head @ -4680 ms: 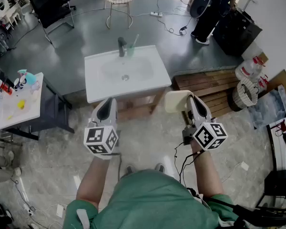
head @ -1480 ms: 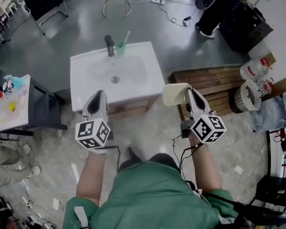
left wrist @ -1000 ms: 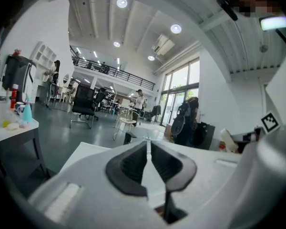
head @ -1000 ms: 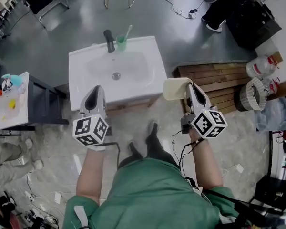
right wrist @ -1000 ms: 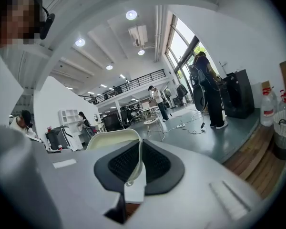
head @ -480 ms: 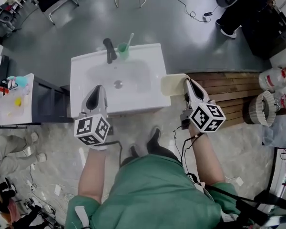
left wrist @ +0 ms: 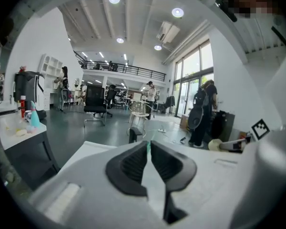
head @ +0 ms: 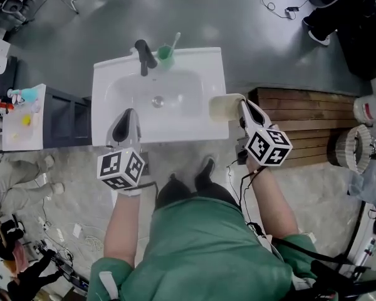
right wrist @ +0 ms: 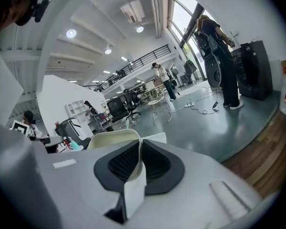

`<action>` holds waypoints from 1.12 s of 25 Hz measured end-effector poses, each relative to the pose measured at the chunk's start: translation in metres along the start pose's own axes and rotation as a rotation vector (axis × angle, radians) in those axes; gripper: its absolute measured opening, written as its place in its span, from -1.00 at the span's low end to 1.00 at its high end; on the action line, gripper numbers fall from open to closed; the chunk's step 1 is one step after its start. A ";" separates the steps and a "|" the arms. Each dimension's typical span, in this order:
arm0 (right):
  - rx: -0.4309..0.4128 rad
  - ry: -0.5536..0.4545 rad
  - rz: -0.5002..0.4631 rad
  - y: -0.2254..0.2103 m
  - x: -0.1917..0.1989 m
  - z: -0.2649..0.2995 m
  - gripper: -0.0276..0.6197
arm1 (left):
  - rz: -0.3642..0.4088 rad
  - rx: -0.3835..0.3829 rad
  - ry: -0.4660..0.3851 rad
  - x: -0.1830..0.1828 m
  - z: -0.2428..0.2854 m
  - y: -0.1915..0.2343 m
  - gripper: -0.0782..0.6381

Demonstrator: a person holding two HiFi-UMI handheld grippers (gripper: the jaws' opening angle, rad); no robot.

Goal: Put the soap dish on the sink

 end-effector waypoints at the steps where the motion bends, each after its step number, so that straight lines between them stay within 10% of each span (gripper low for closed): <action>1: 0.004 0.010 0.001 -0.002 0.004 0.005 -0.86 | 0.001 0.002 0.010 0.003 0.004 0.003 -0.72; 28: 0.181 0.297 0.062 -0.009 0.153 0.071 -0.86 | -0.043 0.121 0.232 0.072 0.086 0.069 -0.72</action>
Point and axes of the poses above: the fingertips, and each gripper's own axes: z forward along the fingers, y to its left, x out of its underside, the point moved 5 cm from there along -z, backward along the fingers, and after that the axes turned 9 degrees about -z, right-handed, at the moved point
